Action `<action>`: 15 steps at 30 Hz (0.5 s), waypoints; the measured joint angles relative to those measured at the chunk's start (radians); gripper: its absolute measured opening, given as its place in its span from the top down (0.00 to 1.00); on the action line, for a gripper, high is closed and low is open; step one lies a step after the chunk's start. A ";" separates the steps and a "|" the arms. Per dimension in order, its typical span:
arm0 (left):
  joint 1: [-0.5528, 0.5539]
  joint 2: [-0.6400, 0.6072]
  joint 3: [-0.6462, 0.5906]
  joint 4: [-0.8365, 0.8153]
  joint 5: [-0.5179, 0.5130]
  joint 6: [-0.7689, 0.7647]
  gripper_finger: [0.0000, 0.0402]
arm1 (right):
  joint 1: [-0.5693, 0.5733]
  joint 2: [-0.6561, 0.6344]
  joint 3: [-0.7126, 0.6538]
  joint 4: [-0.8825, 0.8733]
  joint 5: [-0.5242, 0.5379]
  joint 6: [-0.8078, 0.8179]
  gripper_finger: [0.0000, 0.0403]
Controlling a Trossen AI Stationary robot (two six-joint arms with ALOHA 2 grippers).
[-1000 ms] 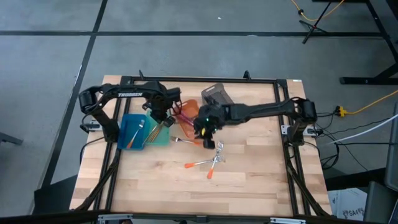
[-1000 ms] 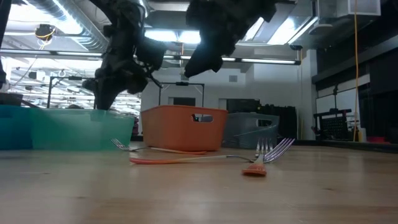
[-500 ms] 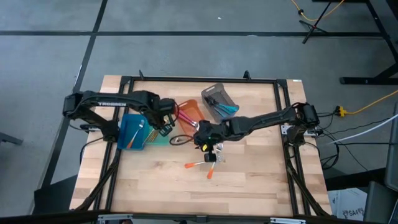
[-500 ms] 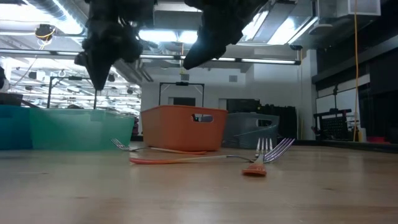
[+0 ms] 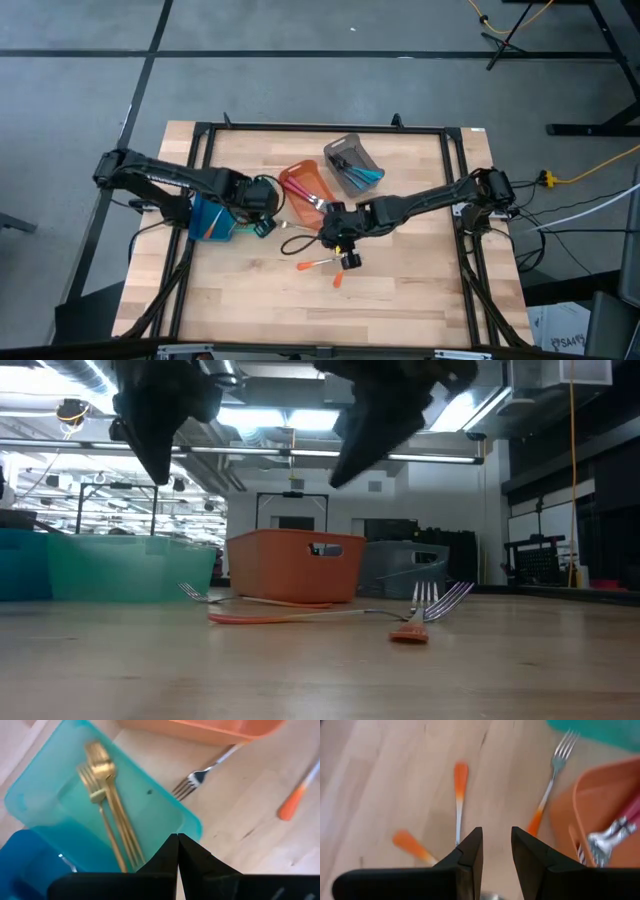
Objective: Sort silverware by color (type)
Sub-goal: Put the orange fork into the blue bin
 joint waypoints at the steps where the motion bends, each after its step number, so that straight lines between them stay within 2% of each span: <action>1: -0.013 0.000 0.000 0.010 -0.005 -0.001 1.00 | 0.000 0.000 0.000 -0.025 0.000 -0.009 0.78; 9: -0.094 0.000 0.000 0.099 -0.063 -0.003 1.00 | -0.001 0.000 0.000 -0.189 0.000 -0.157 0.78; 15: -0.126 0.000 0.000 0.131 -0.063 -0.003 1.00 | -0.001 0.000 0.000 -0.229 -0.010 -0.267 0.78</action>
